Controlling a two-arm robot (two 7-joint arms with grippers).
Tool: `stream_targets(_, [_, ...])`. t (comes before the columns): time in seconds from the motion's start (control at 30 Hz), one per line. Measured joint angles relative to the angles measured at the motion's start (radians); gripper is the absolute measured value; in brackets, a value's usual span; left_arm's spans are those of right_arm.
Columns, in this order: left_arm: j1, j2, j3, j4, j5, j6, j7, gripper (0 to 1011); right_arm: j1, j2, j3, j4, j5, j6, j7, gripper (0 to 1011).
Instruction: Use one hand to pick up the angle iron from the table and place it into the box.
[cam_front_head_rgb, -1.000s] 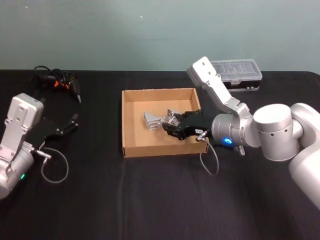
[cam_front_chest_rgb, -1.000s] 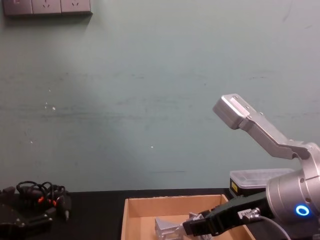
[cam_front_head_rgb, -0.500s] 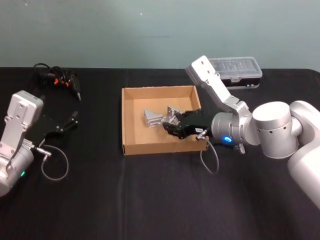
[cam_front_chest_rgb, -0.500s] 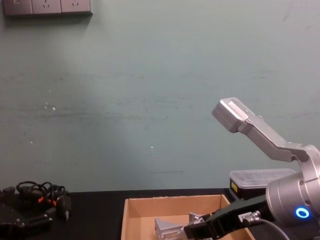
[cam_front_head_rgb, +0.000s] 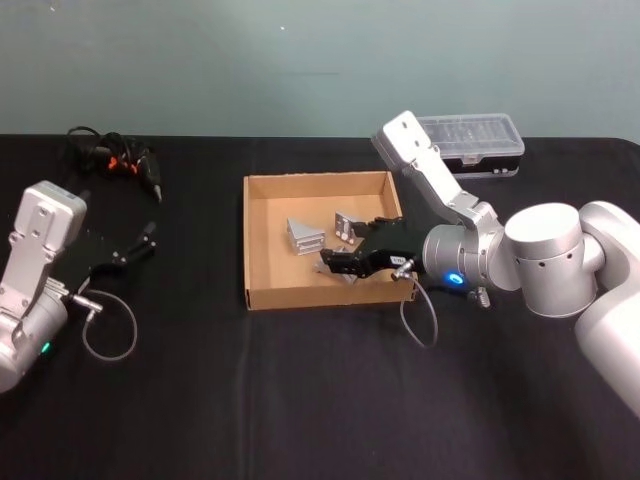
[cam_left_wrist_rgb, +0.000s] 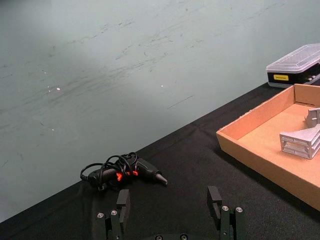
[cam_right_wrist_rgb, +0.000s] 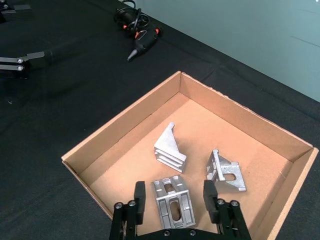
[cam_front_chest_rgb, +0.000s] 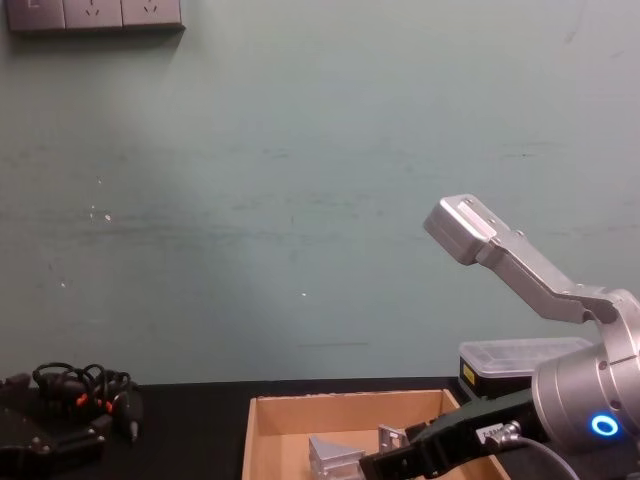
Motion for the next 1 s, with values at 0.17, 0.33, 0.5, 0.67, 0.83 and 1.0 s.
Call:
stream_targets(0.17, [0.000, 0.000, 0.000, 0.000, 0.000, 0.000, 0.000, 1011, 0.000, 0.000, -0.001, 0.000, 0.001, -0.001, 0.000, 846])
stream_targets(0.33, [0.000, 0.000, 0.000, 0.000, 0.000, 0.000, 0.000, 1011, 0.000, 0.001, -0.001, -0.001, 0.001, -0.001, 0.000, 971])
stream_targets(0.5, [0.000, 0.000, 0.000, 0.000, 0.000, 0.000, 0.000, 1011, 0.000, 0.001, -0.001, -0.001, 0.002, -0.001, 0.000, 1003])
stream_targets(0.67, [0.000, 0.000, 0.000, 0.000, 0.000, 0.000, 0.000, 1011, 0.000, 0.001, -0.001, -0.001, 0.002, -0.001, 0.000, 1003])
stream_targets(0.83, [0.000, 0.000, 0.000, 0.000, 0.000, 0.000, 0.000, 1011, 0.000, 0.001, -0.001, -0.001, 0.002, -0.001, -0.001, 1003])
stream_targets(1.0, [0.000, 0.000, 0.000, 0.000, 0.000, 0.000, 0.000, 1011, -0.012, 0.001, 0.005, -0.022, -0.023, -0.015, -0.018, 1003])
